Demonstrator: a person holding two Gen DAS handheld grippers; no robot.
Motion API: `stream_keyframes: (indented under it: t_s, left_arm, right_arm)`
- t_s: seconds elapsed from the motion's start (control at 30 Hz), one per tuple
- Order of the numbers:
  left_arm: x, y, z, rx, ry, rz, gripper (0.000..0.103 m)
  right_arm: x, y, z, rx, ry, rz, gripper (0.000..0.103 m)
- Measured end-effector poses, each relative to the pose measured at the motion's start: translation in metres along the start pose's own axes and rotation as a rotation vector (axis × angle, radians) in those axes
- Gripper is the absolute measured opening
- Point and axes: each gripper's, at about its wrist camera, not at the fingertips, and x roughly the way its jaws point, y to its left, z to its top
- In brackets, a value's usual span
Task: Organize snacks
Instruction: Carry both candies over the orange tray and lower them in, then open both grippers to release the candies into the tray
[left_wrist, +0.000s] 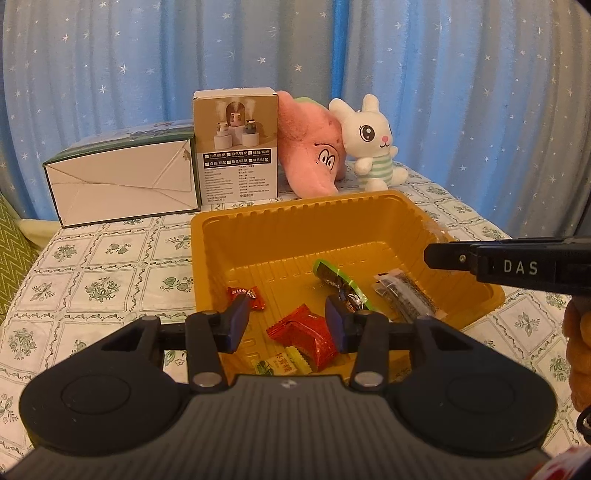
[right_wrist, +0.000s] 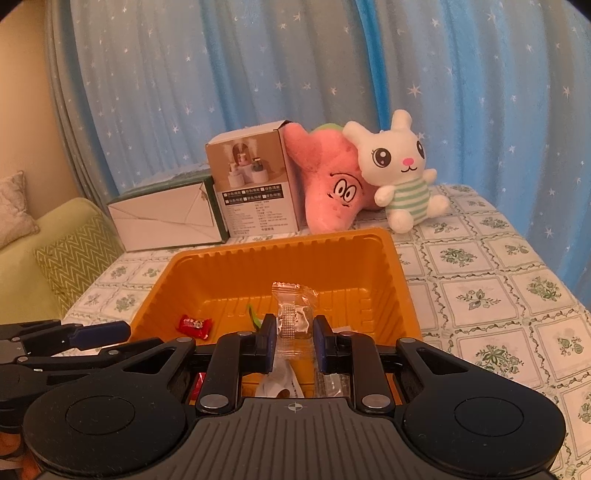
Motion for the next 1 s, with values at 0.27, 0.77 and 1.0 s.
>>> stream_keyframes:
  t_s: [0.27, 0.77, 1.0]
  left_arm:
    - [-0.003, 0.004, 0.000, -0.005, -0.005, 0.021, 0.041]
    - [-0.022, -0.005, -0.004, -0.008, -0.021, 0.005, 0.041]
    - [-0.043, -0.014, -0.010, 0.004, -0.042, 0.003, 0.041]
  right_arm:
    - [-0.001, -0.007, 0.001, 0.050, -0.029, 0.009, 0.047]
    - [-0.021, -0.009, -0.001, 0.049, -0.060, -0.056, 0.047]
    - [-0.040, -0.008, -0.010, 0.065, -0.032, -0.095, 0.047]
